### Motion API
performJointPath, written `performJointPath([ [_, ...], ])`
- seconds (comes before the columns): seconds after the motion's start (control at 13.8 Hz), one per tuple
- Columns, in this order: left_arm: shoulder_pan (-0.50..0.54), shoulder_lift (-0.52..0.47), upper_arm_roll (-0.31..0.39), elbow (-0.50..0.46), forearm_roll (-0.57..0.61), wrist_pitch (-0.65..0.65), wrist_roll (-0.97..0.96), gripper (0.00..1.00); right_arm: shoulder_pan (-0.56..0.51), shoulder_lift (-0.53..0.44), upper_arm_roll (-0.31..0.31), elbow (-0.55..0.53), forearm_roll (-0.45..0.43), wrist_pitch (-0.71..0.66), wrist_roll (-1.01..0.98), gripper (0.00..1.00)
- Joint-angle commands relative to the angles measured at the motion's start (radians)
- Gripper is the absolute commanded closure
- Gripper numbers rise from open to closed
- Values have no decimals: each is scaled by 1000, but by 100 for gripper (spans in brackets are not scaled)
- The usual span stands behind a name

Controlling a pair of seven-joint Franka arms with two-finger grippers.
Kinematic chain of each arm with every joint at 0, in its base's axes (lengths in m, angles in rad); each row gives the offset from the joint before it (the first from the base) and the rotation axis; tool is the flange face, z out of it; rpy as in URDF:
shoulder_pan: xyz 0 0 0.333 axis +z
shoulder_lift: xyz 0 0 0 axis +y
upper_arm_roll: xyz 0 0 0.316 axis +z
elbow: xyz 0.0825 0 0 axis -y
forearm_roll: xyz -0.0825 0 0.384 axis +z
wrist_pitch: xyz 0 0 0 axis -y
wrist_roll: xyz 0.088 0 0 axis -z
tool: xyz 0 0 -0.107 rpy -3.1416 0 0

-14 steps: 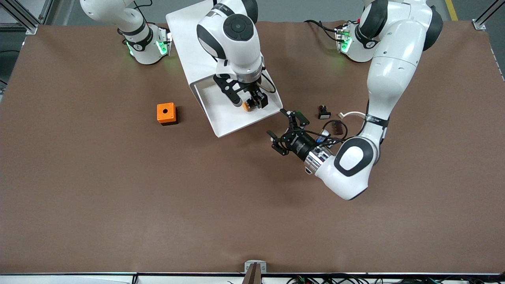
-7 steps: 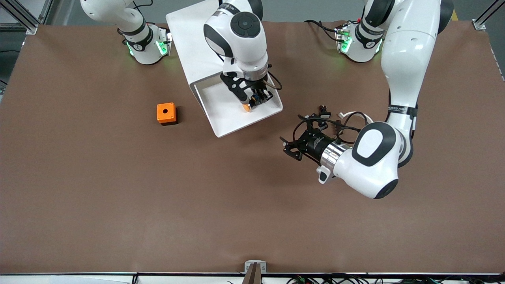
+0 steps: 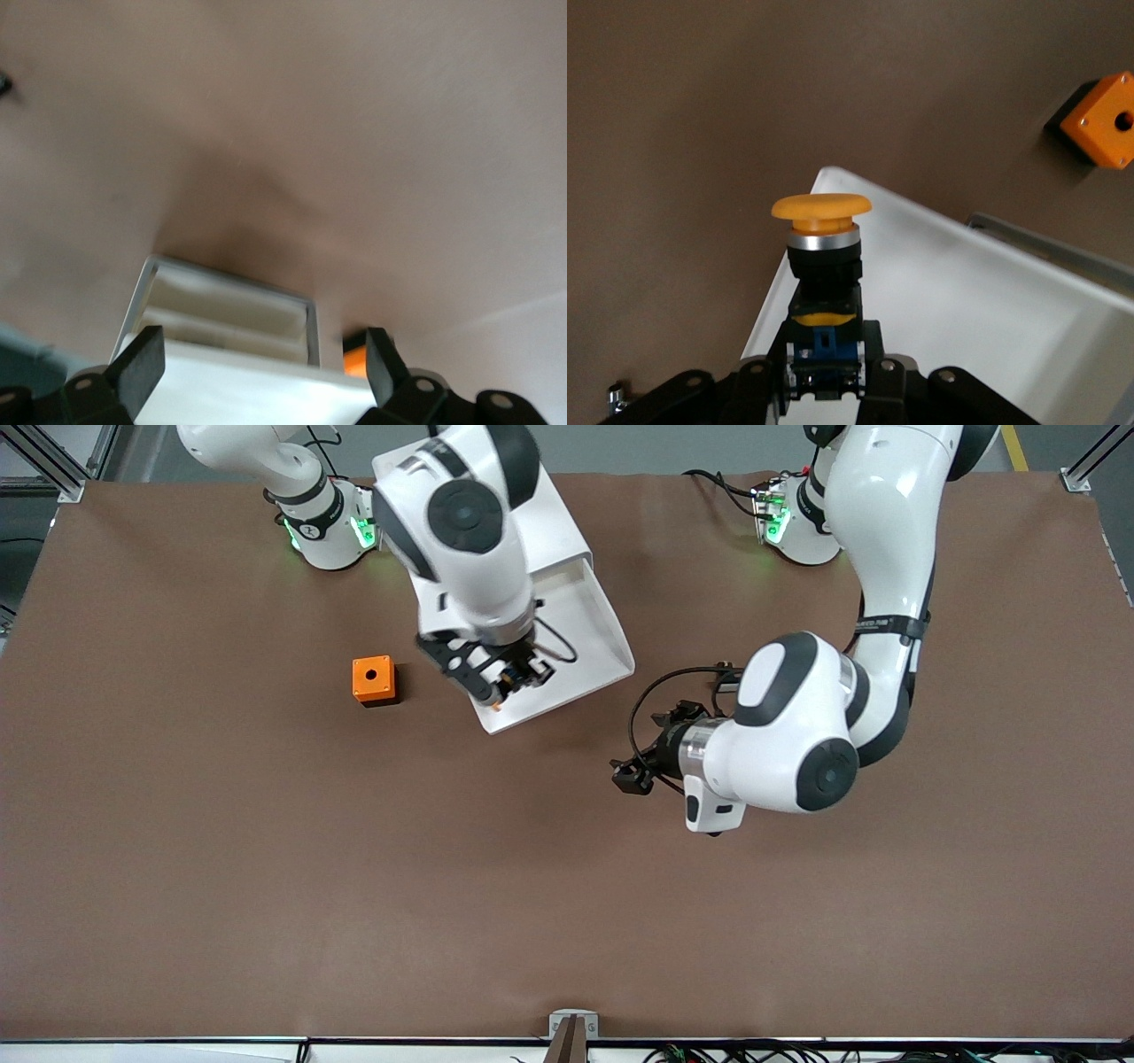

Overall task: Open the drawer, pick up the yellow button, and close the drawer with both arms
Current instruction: 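Lift the yellow button out and carry it away with the right gripper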

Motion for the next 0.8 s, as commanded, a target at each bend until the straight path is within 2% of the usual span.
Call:
performJointPath([
  [0.0, -58, -33, 7, -43, 128, 92, 8, 0, -156, -18, 12, 3, 4, -70, -291, 100],
  [0.22, -106, -69, 5, -101, 262, 233, -4, 0, -345, -12, 9, -35, -1, -60, -622, 100],
  [0.44, -144, -117, 5, -167, 371, 287, -10, 0, -491, -9, 7, -98, -15, 11, -885, 100],
  [0.73, -187, -223, 5, -385, 494, 473, -50, 0, -630, -5, 7, -239, -53, 204, -1133, 100],
])
